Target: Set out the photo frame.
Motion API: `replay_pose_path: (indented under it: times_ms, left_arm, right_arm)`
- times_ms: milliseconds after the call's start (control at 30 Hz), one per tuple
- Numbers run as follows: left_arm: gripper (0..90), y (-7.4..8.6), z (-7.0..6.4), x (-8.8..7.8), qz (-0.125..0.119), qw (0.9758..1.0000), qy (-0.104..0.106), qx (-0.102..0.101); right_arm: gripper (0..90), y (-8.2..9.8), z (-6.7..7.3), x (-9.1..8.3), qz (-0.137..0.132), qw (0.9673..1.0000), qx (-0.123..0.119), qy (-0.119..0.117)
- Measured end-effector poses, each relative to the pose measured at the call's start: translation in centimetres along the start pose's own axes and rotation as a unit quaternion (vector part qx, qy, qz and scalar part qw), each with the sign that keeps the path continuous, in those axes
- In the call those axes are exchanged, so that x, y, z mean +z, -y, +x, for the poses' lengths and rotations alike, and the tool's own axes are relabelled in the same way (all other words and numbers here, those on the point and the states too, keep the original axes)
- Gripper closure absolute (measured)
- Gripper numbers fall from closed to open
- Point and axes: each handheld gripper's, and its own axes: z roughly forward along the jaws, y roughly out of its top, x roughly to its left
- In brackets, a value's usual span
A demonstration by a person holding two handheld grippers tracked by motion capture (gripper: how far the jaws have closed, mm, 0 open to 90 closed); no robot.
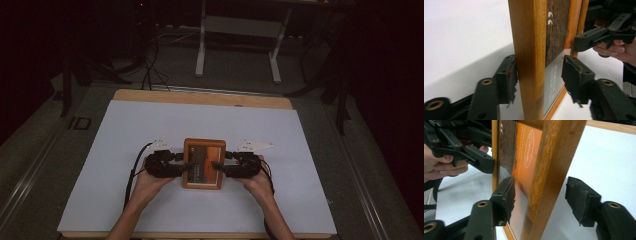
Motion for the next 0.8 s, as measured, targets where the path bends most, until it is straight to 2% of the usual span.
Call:
replay_pose_path:
  times_ms: [267, 567, 700, 800]
  left_arm:
    - [39.4, 0.0, 0.3, -1.1, -0.012, 0.9999, -0.009, -0.007]
    - [38.5, -0.1, 0.9, -3.3, -0.035, 0.9989, -0.027, -0.018]
    - [38.5, 0.0, 1.2, -4.2, -0.028, 0.9981, -0.053, -0.014]
    - [38.0, 0.4, 1.5, -4.7, -0.015, 0.9969, -0.077, -0.009]
  right_arm:
    - [34.8, -0.5, 0.1, -1.1, -0.003, 0.9999, -0.006, 0.009]
    - [34.5, -0.8, -0.5, -3.5, -0.016, 0.9996, -0.004, 0.025]
    - [34.5, -0.5, -0.9, -4.5, -0.013, 0.9994, -0.001, 0.031]
    - [34.5, 0.0, -1.4, -5.1, 0.003, 0.9992, -0.002, 0.039]
